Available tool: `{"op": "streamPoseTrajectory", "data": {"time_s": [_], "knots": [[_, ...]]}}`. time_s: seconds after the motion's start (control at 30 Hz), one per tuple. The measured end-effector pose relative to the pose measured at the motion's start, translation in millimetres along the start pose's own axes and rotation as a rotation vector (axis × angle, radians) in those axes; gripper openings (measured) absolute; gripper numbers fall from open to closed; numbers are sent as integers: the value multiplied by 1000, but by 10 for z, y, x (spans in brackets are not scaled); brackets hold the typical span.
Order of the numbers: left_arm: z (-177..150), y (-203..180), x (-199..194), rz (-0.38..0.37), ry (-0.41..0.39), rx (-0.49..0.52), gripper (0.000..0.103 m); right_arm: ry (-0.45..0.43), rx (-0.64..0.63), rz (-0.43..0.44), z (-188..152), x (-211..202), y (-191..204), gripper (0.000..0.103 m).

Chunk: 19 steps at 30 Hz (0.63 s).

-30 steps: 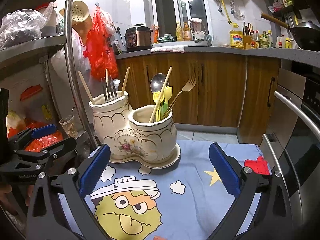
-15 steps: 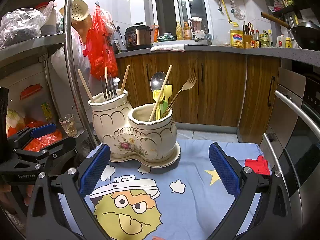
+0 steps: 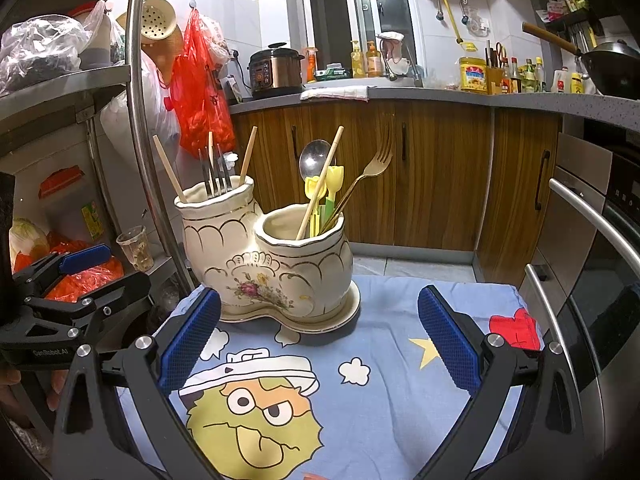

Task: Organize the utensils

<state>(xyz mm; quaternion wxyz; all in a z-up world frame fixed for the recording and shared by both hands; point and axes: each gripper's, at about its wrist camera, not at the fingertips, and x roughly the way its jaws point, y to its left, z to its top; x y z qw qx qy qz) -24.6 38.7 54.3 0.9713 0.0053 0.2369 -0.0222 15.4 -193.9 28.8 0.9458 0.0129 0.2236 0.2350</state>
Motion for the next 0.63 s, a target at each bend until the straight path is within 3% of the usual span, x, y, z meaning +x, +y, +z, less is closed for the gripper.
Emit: {"op": "streamPoseTrajectory", "data": {"time_s": [0.63], "knots": [[-8,33,68,12,31,18,98,23,9,-4,-42,57,-40,97]]}}
